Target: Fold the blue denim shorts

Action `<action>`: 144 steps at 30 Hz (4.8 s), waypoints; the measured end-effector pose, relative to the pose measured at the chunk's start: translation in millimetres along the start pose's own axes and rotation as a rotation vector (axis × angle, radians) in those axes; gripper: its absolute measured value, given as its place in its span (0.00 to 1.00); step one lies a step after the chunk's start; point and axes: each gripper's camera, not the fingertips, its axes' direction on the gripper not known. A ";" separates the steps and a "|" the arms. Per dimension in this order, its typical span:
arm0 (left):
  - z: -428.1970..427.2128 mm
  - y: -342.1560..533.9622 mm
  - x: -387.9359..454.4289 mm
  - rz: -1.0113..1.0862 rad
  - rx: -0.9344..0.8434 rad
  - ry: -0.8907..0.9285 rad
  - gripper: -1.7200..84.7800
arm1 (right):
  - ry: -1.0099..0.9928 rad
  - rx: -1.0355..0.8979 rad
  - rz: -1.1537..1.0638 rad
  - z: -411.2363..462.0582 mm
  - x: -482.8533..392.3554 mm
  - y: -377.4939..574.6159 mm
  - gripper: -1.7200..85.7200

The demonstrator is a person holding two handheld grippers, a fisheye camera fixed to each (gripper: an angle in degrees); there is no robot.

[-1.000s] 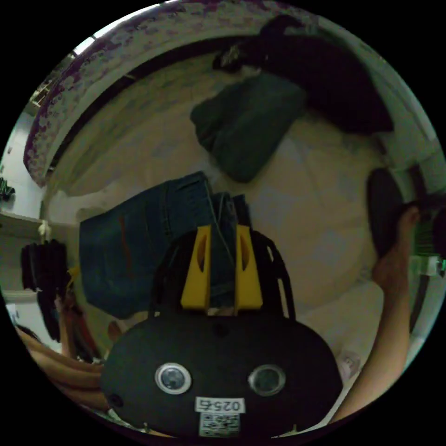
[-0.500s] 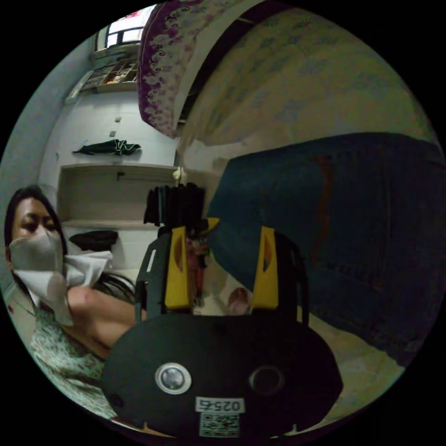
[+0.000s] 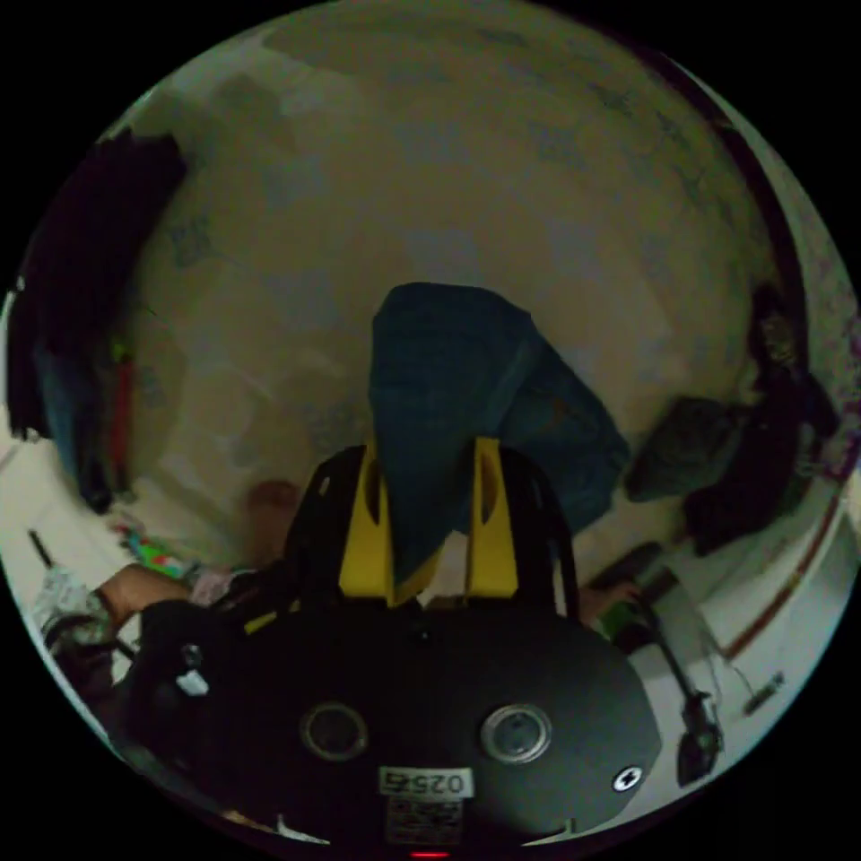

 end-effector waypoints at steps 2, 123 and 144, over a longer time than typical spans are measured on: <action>-0.7 1.0 -14.3 -0.056 0.011 0.058 0.00 | 0.084 0.033 -0.012 -5.8 -12.1 -1.3 0.07; 206.3 107.5 -84.9 -0.014 -0.178 0.033 0.03 | -0.272 0.541 -0.688 112.9 212.6 129.2 0.20; 93.2 93.5 -111.9 0.099 0.108 0.486 0.01 | -0.314 0.577 -0.684 34.1 258.8 80.5 0.18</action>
